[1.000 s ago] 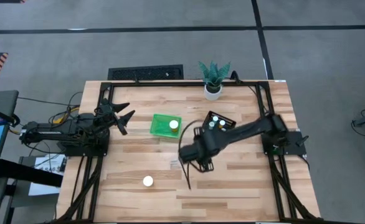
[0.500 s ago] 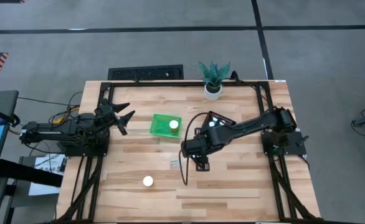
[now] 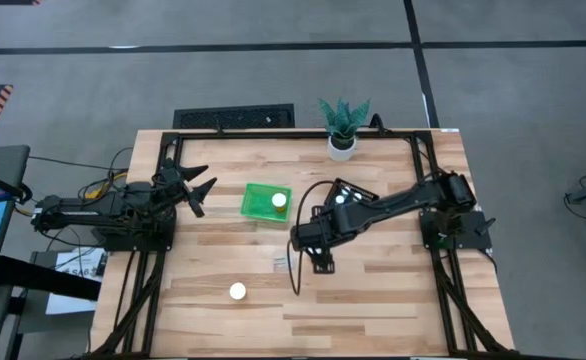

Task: Pick and place medicine bottles into bin by pill shape (circle, oval)
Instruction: Put the right orange capsule bottle into the green basket

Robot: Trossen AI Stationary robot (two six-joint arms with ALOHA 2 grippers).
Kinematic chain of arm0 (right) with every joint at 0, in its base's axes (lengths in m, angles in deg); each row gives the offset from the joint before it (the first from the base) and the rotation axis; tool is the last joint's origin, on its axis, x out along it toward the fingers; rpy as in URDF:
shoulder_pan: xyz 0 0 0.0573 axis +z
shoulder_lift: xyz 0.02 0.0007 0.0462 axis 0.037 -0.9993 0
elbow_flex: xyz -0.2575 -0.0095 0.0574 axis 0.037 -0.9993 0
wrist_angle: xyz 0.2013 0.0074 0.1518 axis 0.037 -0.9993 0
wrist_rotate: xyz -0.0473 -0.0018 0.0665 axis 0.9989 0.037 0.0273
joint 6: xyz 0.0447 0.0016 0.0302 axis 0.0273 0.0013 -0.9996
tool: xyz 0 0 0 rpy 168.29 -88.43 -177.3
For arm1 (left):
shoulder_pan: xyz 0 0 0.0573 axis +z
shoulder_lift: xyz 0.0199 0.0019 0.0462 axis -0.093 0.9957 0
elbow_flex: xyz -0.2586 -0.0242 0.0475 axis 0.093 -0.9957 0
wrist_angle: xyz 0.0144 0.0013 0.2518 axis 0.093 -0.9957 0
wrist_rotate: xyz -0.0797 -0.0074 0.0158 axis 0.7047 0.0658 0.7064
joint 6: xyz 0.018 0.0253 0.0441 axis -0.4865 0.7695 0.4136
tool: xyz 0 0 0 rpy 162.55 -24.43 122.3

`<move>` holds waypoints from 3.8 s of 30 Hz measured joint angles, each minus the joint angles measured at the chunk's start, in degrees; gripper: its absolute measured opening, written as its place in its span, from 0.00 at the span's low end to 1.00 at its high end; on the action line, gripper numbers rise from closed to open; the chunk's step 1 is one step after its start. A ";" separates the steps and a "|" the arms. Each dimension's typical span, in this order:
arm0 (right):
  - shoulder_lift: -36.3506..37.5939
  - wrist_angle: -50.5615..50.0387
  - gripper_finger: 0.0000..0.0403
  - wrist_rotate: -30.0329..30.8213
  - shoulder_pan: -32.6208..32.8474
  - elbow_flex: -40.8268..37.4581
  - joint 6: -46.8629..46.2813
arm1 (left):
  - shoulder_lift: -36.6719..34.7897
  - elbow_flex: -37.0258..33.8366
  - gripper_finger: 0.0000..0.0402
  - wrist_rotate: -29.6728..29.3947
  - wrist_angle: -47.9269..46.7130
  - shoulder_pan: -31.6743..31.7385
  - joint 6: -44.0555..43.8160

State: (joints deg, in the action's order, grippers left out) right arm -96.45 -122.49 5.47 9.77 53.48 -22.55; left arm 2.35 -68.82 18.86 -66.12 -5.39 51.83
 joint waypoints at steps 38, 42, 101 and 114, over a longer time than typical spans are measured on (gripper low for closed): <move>-6.03 2.30 0.55 -2.54 -0.75 -0.32 0.87 | 0.00 0.00 0.55 0.00 -0.94 0.00 0.00; -6.01 2.20 0.47 -2.48 -0.80 -0.15 0.89 | 0.00 0.00 0.55 0.01 -1.31 0.00 -0.26; -21.93 9.15 0.54 -4.43 -20.23 33.69 26.93 | 0.00 0.00 0.55 -3.24 -2.57 0.12 2.14; -28.39 1.88 0.55 -4.31 -20.62 39.70 26.48 | 0.00 0.00 0.55 -3.04 -2.67 0.13 2.05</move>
State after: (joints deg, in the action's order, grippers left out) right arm -124.84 -120.60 1.15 -10.85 93.17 3.94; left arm 2.35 -68.82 15.83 -68.79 -5.26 53.88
